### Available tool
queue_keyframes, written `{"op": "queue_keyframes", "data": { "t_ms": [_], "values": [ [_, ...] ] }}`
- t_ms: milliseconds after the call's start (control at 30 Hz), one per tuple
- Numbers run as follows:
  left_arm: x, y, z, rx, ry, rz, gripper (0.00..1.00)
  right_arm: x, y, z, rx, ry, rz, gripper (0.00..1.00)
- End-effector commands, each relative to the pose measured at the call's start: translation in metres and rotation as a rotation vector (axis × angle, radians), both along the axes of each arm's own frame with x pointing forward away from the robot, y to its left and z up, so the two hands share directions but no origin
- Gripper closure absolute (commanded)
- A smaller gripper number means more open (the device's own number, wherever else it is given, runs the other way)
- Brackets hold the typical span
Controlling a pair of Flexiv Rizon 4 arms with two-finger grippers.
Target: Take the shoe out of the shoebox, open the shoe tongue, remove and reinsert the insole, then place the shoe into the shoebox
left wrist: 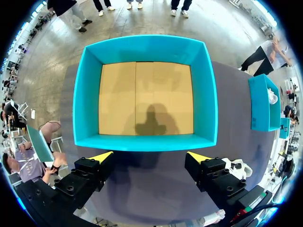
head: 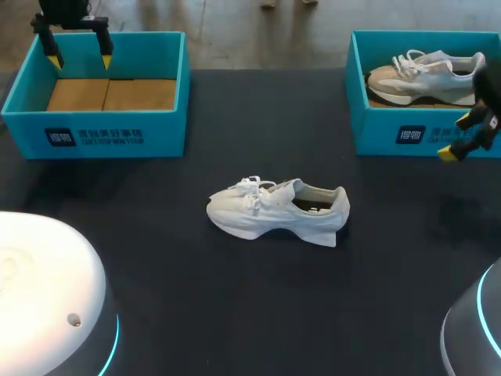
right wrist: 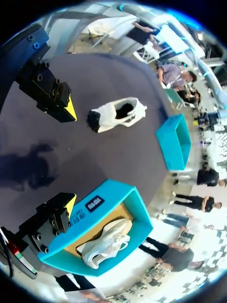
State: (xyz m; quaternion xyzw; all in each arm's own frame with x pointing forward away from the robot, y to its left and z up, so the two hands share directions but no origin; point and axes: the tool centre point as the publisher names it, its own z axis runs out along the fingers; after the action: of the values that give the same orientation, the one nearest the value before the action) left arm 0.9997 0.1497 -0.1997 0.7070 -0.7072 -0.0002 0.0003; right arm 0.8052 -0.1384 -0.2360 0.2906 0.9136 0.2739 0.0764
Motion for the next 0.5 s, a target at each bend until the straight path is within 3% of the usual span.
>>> {"op": "queue_keyframes", "data": {
  "t_ms": [33,367,500],
  "values": [
    [0.000,0.000,0.000,0.000,0.000,0.000,0.00,-0.007,0.001,-0.005,0.016,-0.010,0.037,0.00],
    [0.000,0.000,0.000,0.000,0.000,0.000,0.00,-0.026,0.013,-0.021,0.074,-0.092,0.125,0.00],
    [0.000,0.000,0.000,0.000,0.000,0.000,0.00,-0.028,0.015,-0.025,0.084,-0.086,0.124,0.00]
  ]
}}
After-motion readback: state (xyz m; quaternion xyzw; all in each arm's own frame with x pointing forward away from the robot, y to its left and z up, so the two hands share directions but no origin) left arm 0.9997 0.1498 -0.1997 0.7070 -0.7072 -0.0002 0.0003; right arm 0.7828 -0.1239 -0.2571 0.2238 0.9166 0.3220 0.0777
